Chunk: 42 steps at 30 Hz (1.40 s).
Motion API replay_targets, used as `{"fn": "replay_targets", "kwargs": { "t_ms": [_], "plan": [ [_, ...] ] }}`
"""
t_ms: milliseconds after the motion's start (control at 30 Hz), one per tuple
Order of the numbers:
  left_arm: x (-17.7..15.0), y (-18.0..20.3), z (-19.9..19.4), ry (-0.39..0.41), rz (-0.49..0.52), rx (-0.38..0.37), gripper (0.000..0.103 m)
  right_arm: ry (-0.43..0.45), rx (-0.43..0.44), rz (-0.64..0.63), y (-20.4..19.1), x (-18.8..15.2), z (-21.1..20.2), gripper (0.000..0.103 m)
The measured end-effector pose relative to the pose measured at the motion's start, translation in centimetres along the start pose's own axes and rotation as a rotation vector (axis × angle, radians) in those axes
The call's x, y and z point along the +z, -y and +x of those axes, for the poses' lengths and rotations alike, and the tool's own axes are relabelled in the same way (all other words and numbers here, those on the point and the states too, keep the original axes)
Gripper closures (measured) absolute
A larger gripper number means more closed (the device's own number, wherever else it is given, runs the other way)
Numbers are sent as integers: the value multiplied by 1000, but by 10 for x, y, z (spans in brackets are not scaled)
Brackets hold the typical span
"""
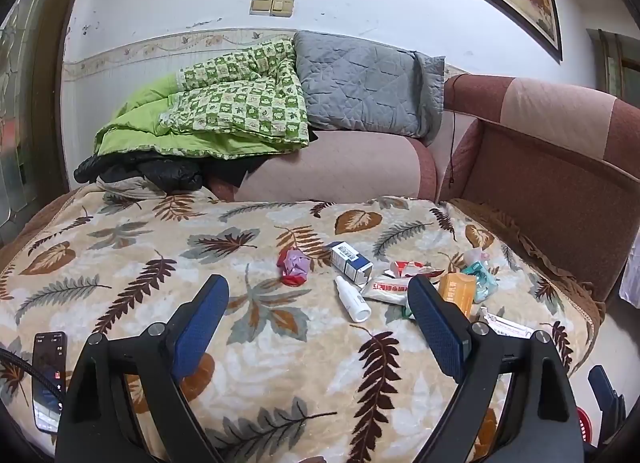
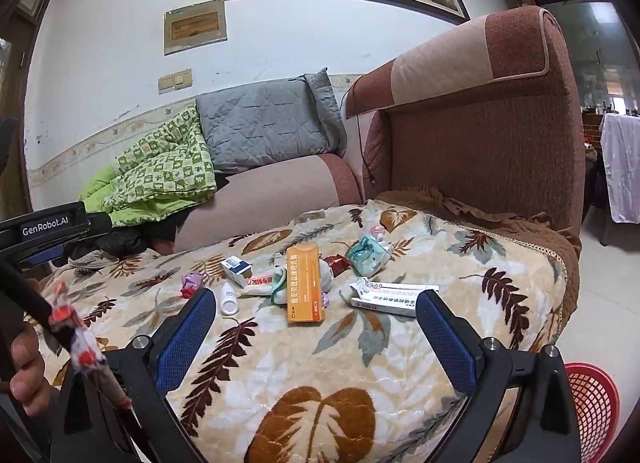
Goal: Collect trash
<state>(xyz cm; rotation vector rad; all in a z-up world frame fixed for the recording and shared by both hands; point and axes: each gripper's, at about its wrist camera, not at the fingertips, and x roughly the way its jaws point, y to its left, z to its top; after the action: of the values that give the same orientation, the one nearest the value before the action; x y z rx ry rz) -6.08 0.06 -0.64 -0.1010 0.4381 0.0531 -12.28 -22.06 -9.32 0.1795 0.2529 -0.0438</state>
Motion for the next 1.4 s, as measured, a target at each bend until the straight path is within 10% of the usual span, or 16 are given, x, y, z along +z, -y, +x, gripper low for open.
{"fn": "replay_targets", "kwargs": {
  "t_ms": [1400],
  "plan": [
    [6,6,-5,23,-7,2,13,31,-17,0,1,1,-10,1]
  ]
}}
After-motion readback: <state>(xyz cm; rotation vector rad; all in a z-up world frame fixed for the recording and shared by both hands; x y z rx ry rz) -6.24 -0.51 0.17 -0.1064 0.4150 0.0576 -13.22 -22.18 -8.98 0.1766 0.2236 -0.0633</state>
